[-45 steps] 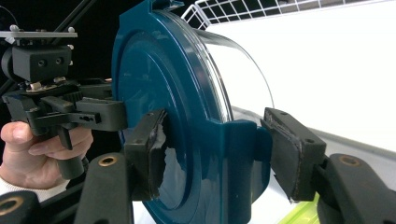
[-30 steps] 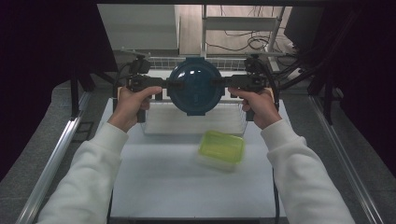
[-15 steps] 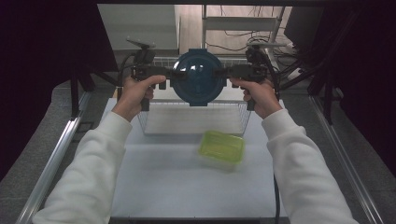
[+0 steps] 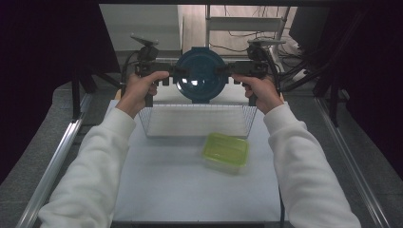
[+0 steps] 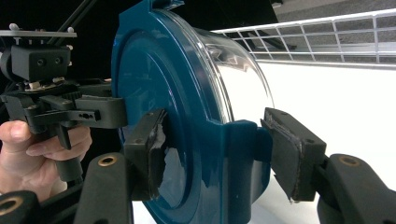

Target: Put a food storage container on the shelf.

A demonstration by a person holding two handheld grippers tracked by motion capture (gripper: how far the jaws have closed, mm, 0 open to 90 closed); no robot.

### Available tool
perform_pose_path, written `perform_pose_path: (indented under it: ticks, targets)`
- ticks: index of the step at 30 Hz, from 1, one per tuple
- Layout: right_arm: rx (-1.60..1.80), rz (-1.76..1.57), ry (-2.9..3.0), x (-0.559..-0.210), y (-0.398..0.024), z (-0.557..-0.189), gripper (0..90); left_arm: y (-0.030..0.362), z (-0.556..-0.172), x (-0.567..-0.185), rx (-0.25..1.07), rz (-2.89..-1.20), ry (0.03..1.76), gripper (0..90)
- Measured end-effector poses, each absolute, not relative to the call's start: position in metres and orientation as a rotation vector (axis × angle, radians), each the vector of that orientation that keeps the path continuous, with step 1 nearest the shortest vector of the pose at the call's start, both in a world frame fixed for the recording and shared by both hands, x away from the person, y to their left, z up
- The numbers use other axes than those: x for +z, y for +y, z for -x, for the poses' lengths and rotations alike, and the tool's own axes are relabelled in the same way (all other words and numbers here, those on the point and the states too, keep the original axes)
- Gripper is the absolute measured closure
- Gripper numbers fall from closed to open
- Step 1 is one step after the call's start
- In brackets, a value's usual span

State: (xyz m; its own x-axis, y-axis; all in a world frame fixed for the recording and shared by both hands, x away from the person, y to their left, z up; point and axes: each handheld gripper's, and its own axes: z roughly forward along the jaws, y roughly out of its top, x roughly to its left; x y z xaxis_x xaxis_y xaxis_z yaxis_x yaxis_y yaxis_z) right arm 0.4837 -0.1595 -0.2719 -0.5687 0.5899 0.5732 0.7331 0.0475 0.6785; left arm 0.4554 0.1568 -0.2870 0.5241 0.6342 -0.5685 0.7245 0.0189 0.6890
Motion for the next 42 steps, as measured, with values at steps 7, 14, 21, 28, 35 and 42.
perform_pose_path:
  ticks: [7,14,21,28,35,42]
  targets:
    - [-1.519,1.397,-2.136,-0.284,-0.156,-0.499,41.1,0.160,-0.466,-0.296,-0.115,-1.672,1.188,37.9]
    - [-1.493,1.420,-2.113,-0.291,-0.155,-0.507,41.1,0.161,-0.473,-0.303,-0.132,-1.656,1.201,37.9]
    - [-1.486,1.458,-2.096,-0.291,-0.155,-0.513,40.8,0.162,-0.483,-0.309,-0.174,-1.621,1.215,38.0]
    - [-1.453,1.509,-2.012,-0.297,-0.156,-0.523,39.9,0.163,-0.491,-0.315,-0.232,-1.591,1.254,37.3]
    - [-1.406,1.552,-1.949,-0.305,-0.156,-0.532,39.0,0.164,-0.500,-0.322,-0.281,-1.540,1.299,36.4]
    - [-1.393,1.584,-1.907,-0.310,-0.157,-0.537,38.6,0.165,-0.505,-0.328,-0.305,-1.511,1.318,36.1]
